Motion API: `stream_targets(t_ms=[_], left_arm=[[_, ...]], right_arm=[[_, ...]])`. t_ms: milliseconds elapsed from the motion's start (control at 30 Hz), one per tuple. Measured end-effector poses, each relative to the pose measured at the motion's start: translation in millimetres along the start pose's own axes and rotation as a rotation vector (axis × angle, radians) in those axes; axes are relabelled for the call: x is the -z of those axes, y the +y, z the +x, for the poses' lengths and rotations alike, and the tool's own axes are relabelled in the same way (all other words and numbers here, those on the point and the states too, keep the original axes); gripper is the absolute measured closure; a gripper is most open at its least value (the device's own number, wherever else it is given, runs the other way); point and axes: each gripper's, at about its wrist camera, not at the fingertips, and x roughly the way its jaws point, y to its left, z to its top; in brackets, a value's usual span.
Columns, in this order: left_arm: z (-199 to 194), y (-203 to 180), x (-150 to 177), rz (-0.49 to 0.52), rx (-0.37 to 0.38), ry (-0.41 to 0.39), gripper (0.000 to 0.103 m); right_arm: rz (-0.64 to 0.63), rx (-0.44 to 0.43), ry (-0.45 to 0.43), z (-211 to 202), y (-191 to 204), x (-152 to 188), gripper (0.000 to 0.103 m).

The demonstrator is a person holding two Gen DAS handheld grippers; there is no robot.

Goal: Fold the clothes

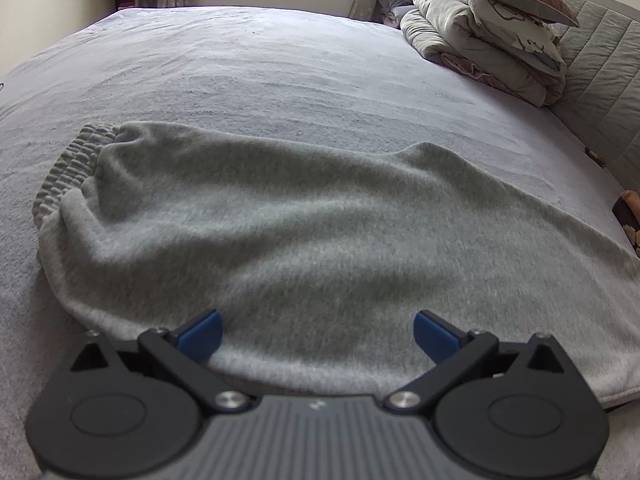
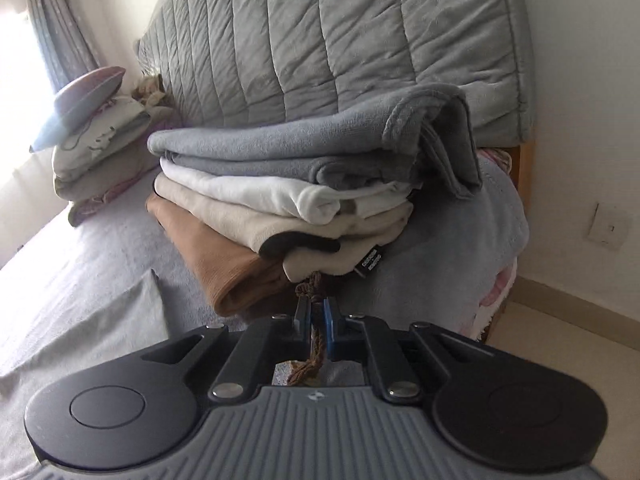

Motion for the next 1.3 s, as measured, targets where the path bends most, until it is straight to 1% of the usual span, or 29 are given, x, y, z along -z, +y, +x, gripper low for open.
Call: stream_targets(t_ms=[67,167,233,300,400,467,567,600,667,700,733,767,800,833,867,900,933,967,1000,1033,1167,1233,1300], left_arm=[[0.5,-1.6,0.1,0.005,-0.002,-0.001,0.000],[0.8,-3.0,0.5,0.013,0.000,-0.002,0.000],[1.6,-2.8,0.3,0.015,0.000,-0.001,0.000],[2.2,-2.3,-0.2,0.016,-0.002,-0.002,0.000],[3.1,-3.0,-1.8,0.019,-0.005,-0.002,0.000],[3.8,-3.5,-3.0,0.022,-0.006,-0.001,0.000],[4.9,-3.3,-5.8,0.025,-0.002,-0.002,0.000],[5.4,-3.4,-6.9,0.026,0.000,-0.002,0.000],[7.1,-4.2,-9.0,0.031,0.006,-0.002,0.000],[8.4,-5.2,-9.9,0.037,0.007,-0.001,0.000],[9.6,-6.2,-10.7,0.045,0.008,0.000,0.000],[10.7,-7.1,-11.5,0.054,0.007,0.001,0.000],[11.8,-8.1,-12.2,0.063,0.008,0.001,0.000],[12.4,-8.6,-12.9,0.068,0.010,0.000,0.000],[12.4,-8.6,-13.5,0.070,0.013,0.000,0.000],[12.4,-8.6,-14.0,0.073,0.016,-0.001,0.000],[12.1,-8.3,-14.8,0.073,0.021,0.000,0.000],[11.4,-7.3,-16.1,0.071,0.032,0.002,0.000],[10.7,-6.5,-17.5,0.070,0.042,0.002,0.000],[10.4,-6.1,-18.7,0.069,0.048,0.002,0.000],[10.9,-7.3,-21.0,0.061,0.059,0.006,0.000],[9.8,-7.9,-20.6,0.056,0.062,0.005,0.000],[7.6,-7.9,-20.6,0.046,0.063,0.001,0.000]], right_arm=[[-0.004,-0.040,-0.010,-1.6,2.9,0.0,0.096],[0.007,-0.188,0.001,-5.2,11.9,1.3,0.095],[-0.004,-0.286,0.029,-5.2,28.0,4.7,0.095],[-0.023,-0.416,0.094,-2.5,52.5,10.3,0.095],[-0.112,-0.610,0.204,-3.2,106.9,25.3,0.095],[-0.164,-0.723,0.296,-1.1,143.6,37.3,0.095],[-0.244,-0.830,0.421,9.2,192.2,46.3,0.095],[-0.269,-0.823,0.423,17.2,205.0,37.6,0.095],[-0.329,-0.776,0.393,35.3,230.1,12.5,0.096],[-0.355,-0.727,0.342,47.4,243.7,-10.2,0.096],[-0.356,-0.660,0.259,62.6,256.6,-43.4,0.096],[-0.322,-0.587,0.153,79.6,267.4,-81.3,0.095],[-0.269,-0.501,0.024,95.5,275.5,-119.5,0.092],[-0.223,-0.412,-0.077,110.5,280.5,-152.4,0.082],[-0.174,-0.335,-0.091,123.6,280.7,-174.4,0.045],[-0.123,-0.264,-0.070,135.8,279.1,-192.1,0.025],[-0.087,-0.246,-0.061,140.5,274.5,-199.3,0.025],[-0.086,-0.278,-0.063,138.5,269.7,-196.7,0.026],[-0.102,-0.316,-0.068,133.9,264.4,-188.9,0.026],[-0.104,-0.333,-0.066,129.1,258.3,-178.0,0.026],[-0.017,-0.364,0.020,114.0,221.4,-129.1,0.026],[0.033,-0.385,0.036,103.0,201.4,-102.3,0.026],[0.058,-0.389,0.067,83.4,192.8,-70.5,0.026]])
